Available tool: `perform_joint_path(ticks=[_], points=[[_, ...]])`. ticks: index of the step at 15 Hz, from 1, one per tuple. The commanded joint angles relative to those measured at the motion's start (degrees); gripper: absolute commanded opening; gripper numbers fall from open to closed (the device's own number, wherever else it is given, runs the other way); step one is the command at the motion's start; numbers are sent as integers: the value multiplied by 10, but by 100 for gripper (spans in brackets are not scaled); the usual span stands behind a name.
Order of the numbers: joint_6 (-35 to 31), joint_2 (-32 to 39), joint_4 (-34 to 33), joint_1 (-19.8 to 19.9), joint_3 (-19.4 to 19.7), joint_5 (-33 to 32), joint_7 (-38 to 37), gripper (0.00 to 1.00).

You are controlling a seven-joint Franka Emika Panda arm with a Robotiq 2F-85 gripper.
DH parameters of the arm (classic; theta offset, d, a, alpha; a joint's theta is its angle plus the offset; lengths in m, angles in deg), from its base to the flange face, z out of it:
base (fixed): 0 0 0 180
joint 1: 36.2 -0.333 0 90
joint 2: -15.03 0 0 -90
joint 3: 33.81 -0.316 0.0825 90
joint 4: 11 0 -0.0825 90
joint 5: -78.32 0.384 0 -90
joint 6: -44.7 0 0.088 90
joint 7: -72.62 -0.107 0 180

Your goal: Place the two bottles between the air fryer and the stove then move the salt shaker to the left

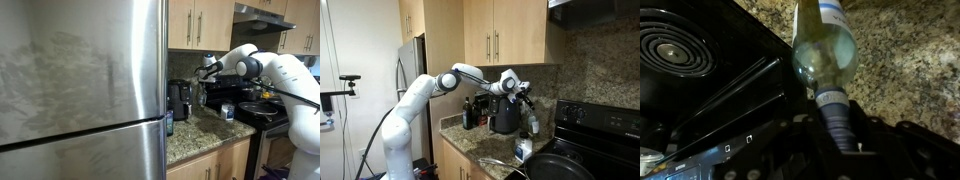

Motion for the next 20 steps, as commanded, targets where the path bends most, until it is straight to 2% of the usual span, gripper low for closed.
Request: perform_joint_path(ticks=[1, 4, 6, 8, 14, 17, 20], points=[[69, 38, -83, 12, 4, 28, -17, 6], [109, 52, -113, 22, 2, 41, -32, 6], [123, 55, -121, 24, 2, 41, -40, 49], [121, 48, -110, 20, 2, 32, -35, 55], [129, -2, -56, 10, -10, 18, 38, 100], [174, -40, -27, 13, -19, 28, 103, 100], [211, -88, 38, 24, -45, 43, 185, 100]])
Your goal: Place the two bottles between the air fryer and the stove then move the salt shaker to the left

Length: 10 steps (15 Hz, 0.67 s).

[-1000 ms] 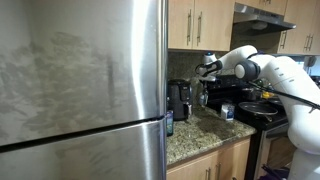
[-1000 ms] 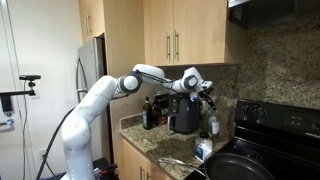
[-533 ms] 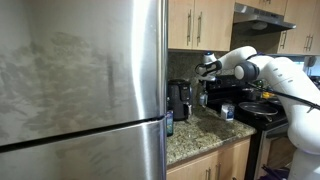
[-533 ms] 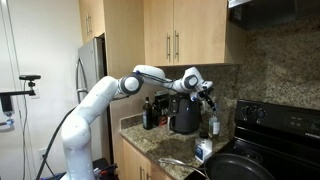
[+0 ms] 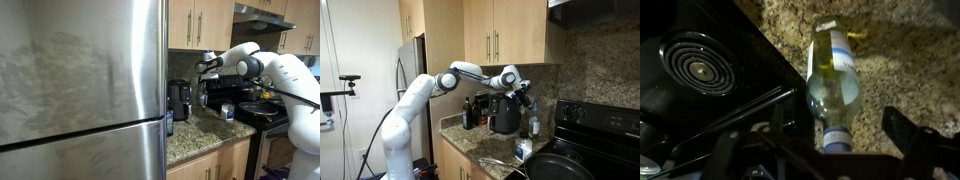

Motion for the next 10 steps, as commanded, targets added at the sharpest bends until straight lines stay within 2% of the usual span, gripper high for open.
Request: perform_joint_path(ticks=[1, 7, 10], points=[[49, -93, 106, 14, -33, 11, 99, 100], [111, -209, 271, 11, -59, -6, 223, 100], [88, -275, 362, 14, -74, -10, 304, 100]])
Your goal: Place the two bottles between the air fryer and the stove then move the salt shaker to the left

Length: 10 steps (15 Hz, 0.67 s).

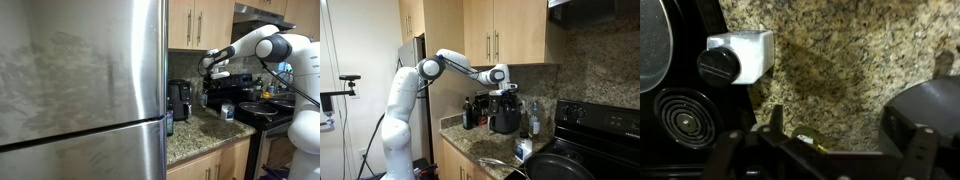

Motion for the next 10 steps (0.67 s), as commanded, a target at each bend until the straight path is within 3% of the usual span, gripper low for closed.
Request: perform_joint_path(ticks=[1, 2, 6, 10], points=[[-41, -107, 140, 11, -24, -3, 97, 100], [-7, -42, 56, 8, -18, -2, 50, 100], [-20, -95, 116, 8, -23, -1, 82, 100], [-7, -138, 168, -7, -58, 77, 190, 100]])
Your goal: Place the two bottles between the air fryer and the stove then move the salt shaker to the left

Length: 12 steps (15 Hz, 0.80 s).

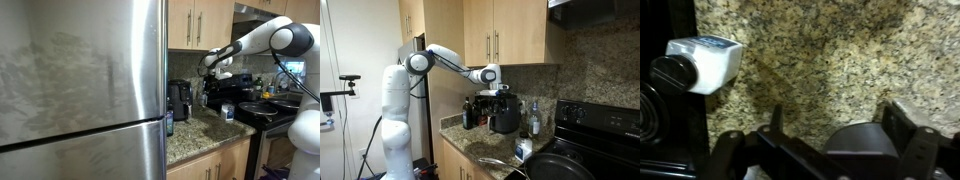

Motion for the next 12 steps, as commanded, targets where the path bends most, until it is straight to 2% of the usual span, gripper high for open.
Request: perform_joint_path(ticks=[1, 5, 7, 8, 11, 12], points=[[17, -58, 51, -9, -36, 60, 79, 100], [82, -133, 65, -28, -57, 138, 174, 100], [107, -168, 68, -39, -50, 170, 232, 100], [93, -126, 40, -41, -52, 141, 177, 100], [109, -166, 52, -47, -49, 156, 207, 100], [118, -153, 52, -54, -52, 163, 214, 100]])
